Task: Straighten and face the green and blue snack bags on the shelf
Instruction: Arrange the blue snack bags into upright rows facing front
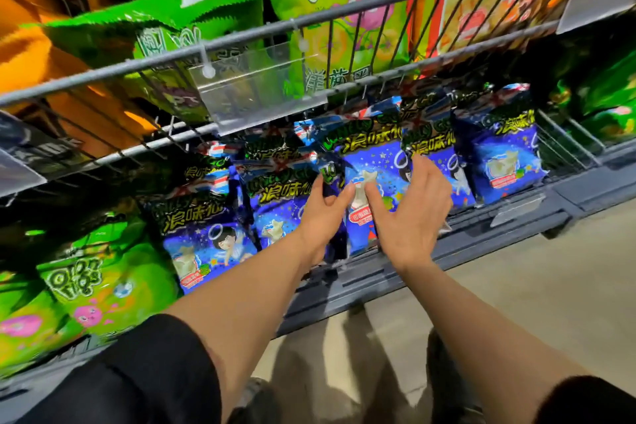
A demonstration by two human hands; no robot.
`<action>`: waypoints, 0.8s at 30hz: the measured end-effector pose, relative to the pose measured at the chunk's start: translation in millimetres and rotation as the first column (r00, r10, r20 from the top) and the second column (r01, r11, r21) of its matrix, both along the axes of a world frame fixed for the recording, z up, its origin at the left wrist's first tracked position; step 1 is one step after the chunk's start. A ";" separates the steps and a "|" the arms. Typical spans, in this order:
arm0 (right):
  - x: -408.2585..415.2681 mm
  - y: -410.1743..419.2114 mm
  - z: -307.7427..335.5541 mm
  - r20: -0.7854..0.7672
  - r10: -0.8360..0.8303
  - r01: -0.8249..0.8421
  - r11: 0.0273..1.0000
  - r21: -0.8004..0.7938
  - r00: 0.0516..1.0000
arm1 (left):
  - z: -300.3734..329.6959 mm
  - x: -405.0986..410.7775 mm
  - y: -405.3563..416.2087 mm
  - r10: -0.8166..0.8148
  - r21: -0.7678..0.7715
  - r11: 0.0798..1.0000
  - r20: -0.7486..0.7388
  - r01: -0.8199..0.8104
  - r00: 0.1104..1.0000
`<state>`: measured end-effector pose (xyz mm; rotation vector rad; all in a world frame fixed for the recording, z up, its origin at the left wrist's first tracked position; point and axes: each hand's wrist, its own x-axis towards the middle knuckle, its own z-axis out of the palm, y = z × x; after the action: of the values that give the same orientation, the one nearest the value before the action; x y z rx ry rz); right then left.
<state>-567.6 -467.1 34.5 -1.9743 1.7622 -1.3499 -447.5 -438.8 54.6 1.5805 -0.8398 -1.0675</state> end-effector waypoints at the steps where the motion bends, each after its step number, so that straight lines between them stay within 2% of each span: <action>1: 8.2 9.0 -0.7 -0.048 0.000 -0.004 0.997 -0.082 0.999 | -1.1 7.7 5.0 0.039 0.027 0.999 0.033 -0.040 0.999; 3: 28.5 27.5 -5.1 -0.142 0.073 -0.095 0.983 -0.155 0.987 | -4.8 25.0 19.1 0.106 0.042 0.993 0.062 -0.109 0.992; 8: 91.4 64.6 -14.4 -0.232 0.317 -0.350 0.930 -0.114 0.920 | -10.6 87.0 61.8 0.231 0.031 0.971 0.106 -0.235 0.967; 14: 170.4 93.4 -25.6 -0.268 0.548 -0.513 0.837 0.193 0.793 | -28.0 173.0 102.9 0.442 -0.077 0.895 0.286 -0.439 0.850; 17: 198.5 85.3 -35.3 -0.159 0.660 -0.568 0.726 0.387 0.735 | -39.9 205.8 114.1 0.488 -0.122 0.870 0.351 -0.477 0.799; 20: 223.3 72.2 -40.9 -0.001 0.708 -0.584 0.584 0.564 0.707 | -49.5 219.3 111.8 0.484 -0.074 0.862 0.412 -0.501 0.772; 24: 251.3 59.8 -48.2 0.115 0.644 -0.555 0.538 0.635 0.756 | -54.6 220.7 100.3 0.487 0.031 0.852 0.318 -0.522 0.814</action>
<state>-316.4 -407.2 -13.8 -1.9680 1.1262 -0.3103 -226.8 -338.5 0.0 1.9558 -0.4995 -0.5018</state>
